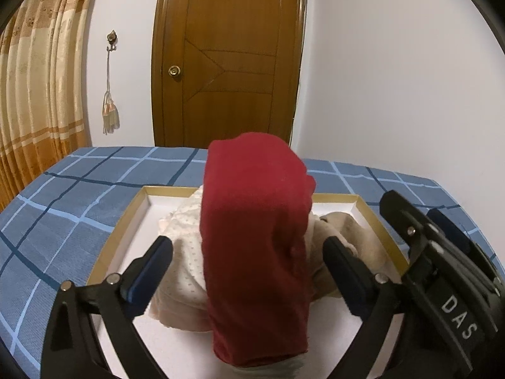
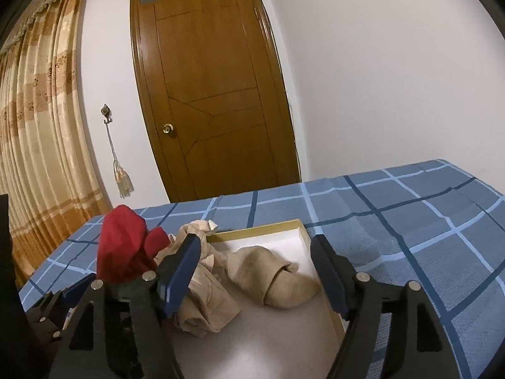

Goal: Take underwear out of drawer
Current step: 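Lower the garments into the tray and open both tools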

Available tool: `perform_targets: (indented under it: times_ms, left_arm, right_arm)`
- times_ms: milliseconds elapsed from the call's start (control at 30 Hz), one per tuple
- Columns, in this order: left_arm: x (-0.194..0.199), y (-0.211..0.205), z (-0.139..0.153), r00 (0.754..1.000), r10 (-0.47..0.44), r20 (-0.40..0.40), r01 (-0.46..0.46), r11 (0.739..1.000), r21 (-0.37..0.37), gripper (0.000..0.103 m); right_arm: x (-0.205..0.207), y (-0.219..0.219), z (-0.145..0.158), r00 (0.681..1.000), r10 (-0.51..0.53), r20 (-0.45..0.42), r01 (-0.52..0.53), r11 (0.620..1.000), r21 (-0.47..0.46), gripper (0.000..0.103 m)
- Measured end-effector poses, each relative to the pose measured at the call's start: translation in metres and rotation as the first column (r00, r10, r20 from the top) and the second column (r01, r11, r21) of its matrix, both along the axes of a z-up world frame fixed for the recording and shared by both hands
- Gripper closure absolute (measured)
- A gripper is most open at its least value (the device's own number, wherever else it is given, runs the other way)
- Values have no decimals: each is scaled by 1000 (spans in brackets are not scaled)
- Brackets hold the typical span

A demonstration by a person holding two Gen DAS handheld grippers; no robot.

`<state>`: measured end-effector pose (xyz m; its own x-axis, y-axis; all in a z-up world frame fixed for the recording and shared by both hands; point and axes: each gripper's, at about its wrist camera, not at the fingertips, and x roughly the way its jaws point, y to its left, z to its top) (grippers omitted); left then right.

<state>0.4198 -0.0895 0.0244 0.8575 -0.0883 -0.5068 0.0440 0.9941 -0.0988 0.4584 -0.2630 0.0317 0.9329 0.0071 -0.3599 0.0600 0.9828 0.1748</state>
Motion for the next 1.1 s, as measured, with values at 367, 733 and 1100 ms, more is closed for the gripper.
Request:
perform_targets:
  times_ms: [367, 733, 1100]
  left_arm:
    - [-19, 0, 9, 994, 8, 106, -10, 1000, 13, 6]
    - [-44, -8, 18, 974, -11, 227, -3, 998, 60, 5]
    - [-58, 3, 17, 976, 15, 216, -29, 998, 62, 5]
  right_arm:
    - [-26, 7, 10, 991, -75, 115, 82, 995, -56, 29]
    - [-48, -1, 12, 975, -163, 151, 167, 986, -12, 29]
    - [-62, 8, 13, 976, -156, 151, 161, 987, -24, 29]
